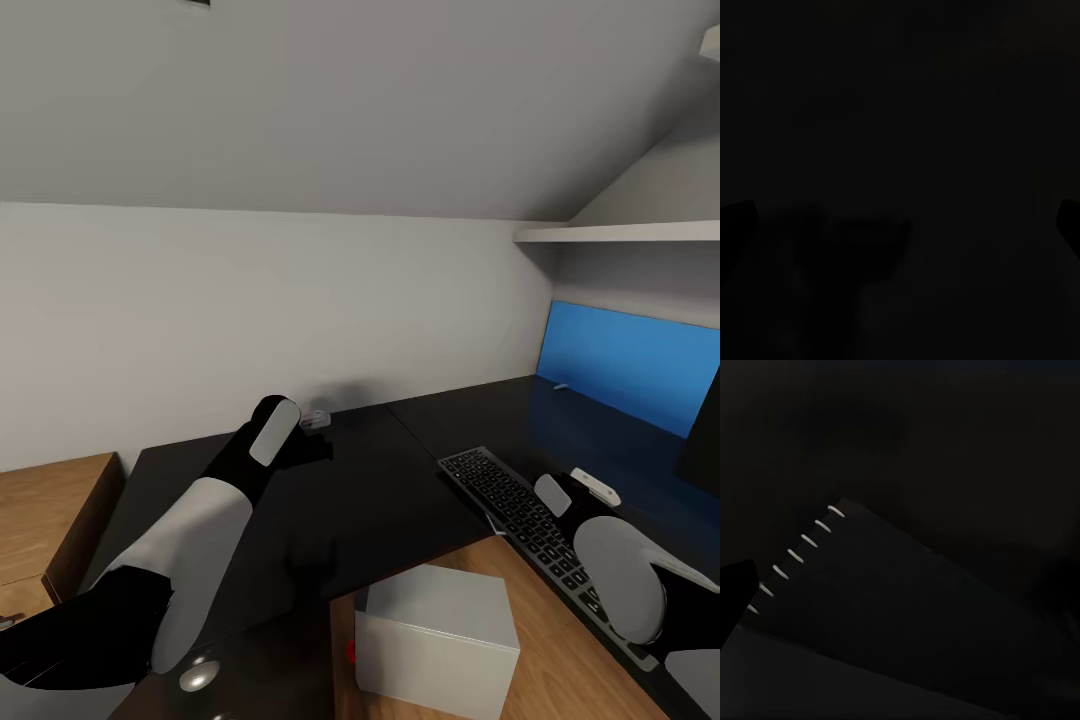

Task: In the bedroom, organize the workspace by keeping the computer under the desk, ensuring the monitor is on the desk, placing the keyboard on the desk next to the monitor, placing the mouse on the desk next to the keyboard, moving the folder from the swivel chair onto the desk next to the mouse, stacking the notebook on top of the folder with the pen on top of the notebook, and positioning the swivel chair next to the desk.

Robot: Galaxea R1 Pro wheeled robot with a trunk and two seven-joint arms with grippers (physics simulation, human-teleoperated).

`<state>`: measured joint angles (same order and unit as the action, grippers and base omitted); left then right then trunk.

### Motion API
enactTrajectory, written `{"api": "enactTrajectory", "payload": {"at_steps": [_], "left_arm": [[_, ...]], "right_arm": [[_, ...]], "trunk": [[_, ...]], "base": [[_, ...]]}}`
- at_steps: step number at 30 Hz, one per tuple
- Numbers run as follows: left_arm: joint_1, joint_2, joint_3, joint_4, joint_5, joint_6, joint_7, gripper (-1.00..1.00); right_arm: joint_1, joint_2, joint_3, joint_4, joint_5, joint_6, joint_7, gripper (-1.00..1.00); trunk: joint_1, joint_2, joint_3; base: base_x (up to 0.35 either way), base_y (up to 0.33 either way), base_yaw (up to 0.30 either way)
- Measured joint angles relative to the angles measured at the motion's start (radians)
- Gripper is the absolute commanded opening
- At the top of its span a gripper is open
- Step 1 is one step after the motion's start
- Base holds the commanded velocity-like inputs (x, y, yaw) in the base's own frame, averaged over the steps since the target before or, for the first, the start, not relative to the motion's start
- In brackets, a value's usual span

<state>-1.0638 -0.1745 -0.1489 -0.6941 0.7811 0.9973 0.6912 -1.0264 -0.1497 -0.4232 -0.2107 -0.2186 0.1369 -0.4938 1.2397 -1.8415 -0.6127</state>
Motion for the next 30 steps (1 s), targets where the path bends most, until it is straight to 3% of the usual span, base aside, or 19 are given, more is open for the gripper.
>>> {"api": "enactTrajectory", "payload": {"at_steps": [19,30], "left_arm": [[0.000,0.000,0.000,-0.002,0.000,0.000,0.000,1.00],[0.000,0.000,0.000,0.000,0.000,-0.002,0.000,1.00]], "right_arm": [[0.000,0.001,0.004,-0.002,0.002,0.010,-0.003,1.00],[0.000,0.001,0.004,-0.002,-0.001,0.010,-0.001,1.00]], "trunk": [[0.000,0.000,0.000],[0.000,0.000,0.000]], "base": [[-0.001,0.000,0.000],[-0.093,0.031,0.000]]}}
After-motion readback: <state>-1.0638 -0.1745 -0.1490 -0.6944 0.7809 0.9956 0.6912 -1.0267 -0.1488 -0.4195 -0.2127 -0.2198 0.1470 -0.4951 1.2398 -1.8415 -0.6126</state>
